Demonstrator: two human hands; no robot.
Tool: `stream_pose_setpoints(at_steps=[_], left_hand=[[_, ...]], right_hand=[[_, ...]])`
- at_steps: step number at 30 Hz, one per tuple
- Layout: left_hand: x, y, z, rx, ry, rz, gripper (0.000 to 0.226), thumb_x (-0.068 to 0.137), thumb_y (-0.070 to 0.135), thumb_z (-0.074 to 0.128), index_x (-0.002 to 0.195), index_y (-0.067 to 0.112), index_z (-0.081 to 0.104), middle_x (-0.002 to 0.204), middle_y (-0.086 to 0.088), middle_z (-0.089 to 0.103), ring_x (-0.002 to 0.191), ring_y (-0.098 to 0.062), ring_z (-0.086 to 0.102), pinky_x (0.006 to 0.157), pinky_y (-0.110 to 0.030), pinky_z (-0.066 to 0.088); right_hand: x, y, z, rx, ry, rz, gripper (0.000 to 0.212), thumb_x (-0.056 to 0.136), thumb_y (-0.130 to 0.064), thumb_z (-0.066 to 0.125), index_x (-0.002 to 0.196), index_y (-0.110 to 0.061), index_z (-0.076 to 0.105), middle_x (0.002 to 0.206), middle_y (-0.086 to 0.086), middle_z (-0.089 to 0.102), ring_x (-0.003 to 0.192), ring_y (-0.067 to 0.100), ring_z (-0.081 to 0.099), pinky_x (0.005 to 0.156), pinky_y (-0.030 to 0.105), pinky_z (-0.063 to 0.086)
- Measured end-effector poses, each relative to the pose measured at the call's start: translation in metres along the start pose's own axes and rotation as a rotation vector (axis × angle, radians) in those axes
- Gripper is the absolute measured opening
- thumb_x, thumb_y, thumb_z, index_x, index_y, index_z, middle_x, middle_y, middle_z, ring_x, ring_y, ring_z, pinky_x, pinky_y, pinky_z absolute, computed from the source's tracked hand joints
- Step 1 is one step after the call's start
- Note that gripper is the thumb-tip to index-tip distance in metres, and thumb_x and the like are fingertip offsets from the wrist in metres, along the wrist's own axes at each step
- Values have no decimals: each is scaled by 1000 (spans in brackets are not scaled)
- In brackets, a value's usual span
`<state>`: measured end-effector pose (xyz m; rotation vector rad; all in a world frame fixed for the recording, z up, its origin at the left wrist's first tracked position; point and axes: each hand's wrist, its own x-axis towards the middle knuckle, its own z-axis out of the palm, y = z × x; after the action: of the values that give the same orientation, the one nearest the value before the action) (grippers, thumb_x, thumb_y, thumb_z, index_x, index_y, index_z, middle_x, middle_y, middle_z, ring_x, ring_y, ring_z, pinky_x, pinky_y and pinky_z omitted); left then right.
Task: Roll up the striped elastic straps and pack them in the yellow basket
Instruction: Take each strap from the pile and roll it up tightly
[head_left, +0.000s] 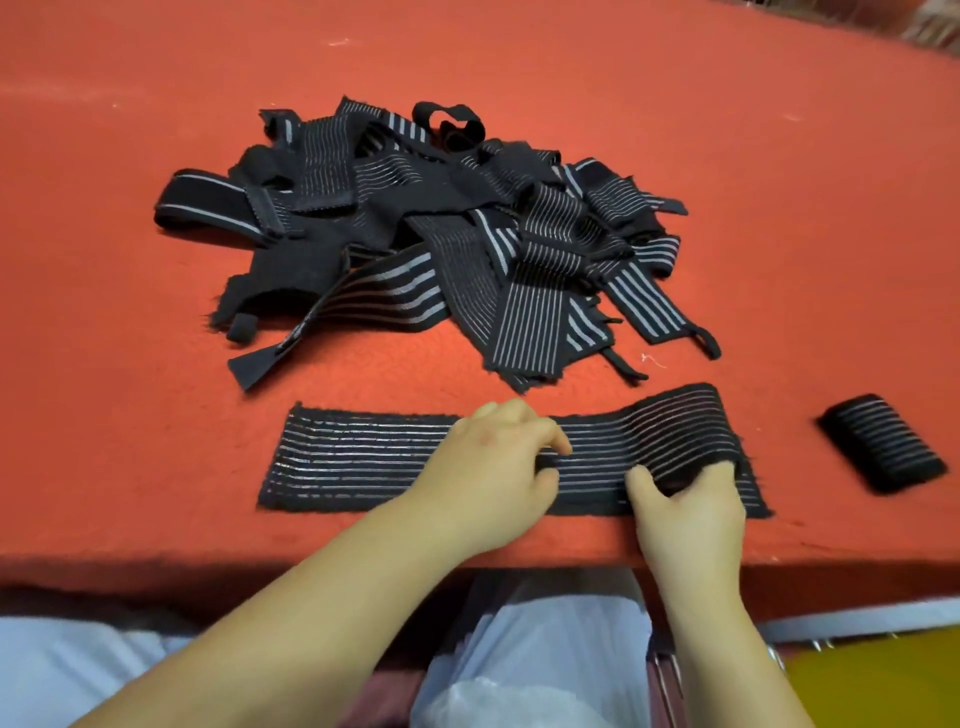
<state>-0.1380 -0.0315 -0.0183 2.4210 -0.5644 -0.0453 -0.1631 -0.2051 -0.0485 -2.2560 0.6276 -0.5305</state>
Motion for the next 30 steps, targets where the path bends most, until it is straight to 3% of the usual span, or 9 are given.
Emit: stream_pose_setpoints(at_steps=[1, 3, 5, 8, 15, 20, 22, 26, 30], left_hand=[[4, 0, 6, 22, -33, -11, 29, 86, 24, 54, 114, 30, 60, 115, 8, 50, 110, -15, 42, 102, -28, 29], [8, -5, 14, 8, -48, -33, 30, 83, 25, 56, 111, 33, 61, 112, 11, 48, 107, -13, 41, 99, -23, 27], [7, -11, 15, -50, -45, -28, 30, 80, 23, 58, 107, 34, 63, 107, 14, 48, 103, -11, 41, 97, -24, 29], [4, -15, 15, -87, -54, -13, 33, 74, 31, 51, 104, 36, 64, 101, 20, 46, 98, -8, 41, 96, -26, 31], [2, -17, 12, -119, -65, -2, 29, 80, 22, 58, 106, 35, 63, 102, 21, 46, 101, -7, 40, 100, -26, 30], [-12, -27, -7, -154, -35, 5, 25, 83, 16, 64, 102, 32, 65, 105, 18, 57, 103, -3, 48, 97, -18, 33], [-23, -40, -22, -120, 71, -95, 24, 80, 12, 67, 98, 28, 67, 95, 15, 60, 93, -5, 53, 86, -14, 34], [-51, -77, -60, 129, 342, -421, 24, 72, 19, 74, 93, 23, 65, 88, 3, 58, 92, -25, 57, 87, -34, 43], [-75, -96, -83, 179, 275, -762, 37, 72, 45, 73, 95, 21, 55, 100, -6, 58, 104, -32, 55, 90, -40, 42]], right_hand=[[2, 1, -5, 56, 43, 4, 30, 76, -22, 69, 91, -5, 49, 74, 5, 56, 87, 39, 60, 89, 48, 43], [7, 2, -15, 120, 108, 8, 56, 74, -26, 65, 125, -14, 48, 70, -6, 56, 73, 25, 61, 87, 41, 45], [12, 5, -22, 156, 137, 14, 79, 71, -25, 60, 145, -24, 32, 68, -10, 56, 66, 13, 57, 89, 41, 45], [13, 11, -26, 175, 160, 40, 78, 66, -26, 52, 143, -25, 37, 66, -10, 54, 65, 16, 54, 92, 52, 43], [7, 10, -29, 180, 222, 126, 66, 67, -16, 48, 132, -16, 42, 68, -9, 43, 66, 6, 49, 96, 56, 38], [0, 0, -30, 201, 250, 3, 61, 66, -17, 47, 127, -20, 44, 70, -10, 43, 69, 22, 50, 91, 57, 41], [-3, -10, -24, 222, 214, -69, 54, 68, -17, 49, 121, -26, 48, 72, -10, 45, 70, 22, 52, 90, 57, 42], [-9, -37, -1, 220, 46, -279, 31, 76, -13, 56, 103, -29, 56, 82, -9, 52, 81, 19, 54, 85, 46, 46], [-16, -63, 39, -23, -381, -502, 20, 83, -23, 66, 102, -21, 65, 103, -4, 61, 102, 20, 55, 94, 36, 41]])
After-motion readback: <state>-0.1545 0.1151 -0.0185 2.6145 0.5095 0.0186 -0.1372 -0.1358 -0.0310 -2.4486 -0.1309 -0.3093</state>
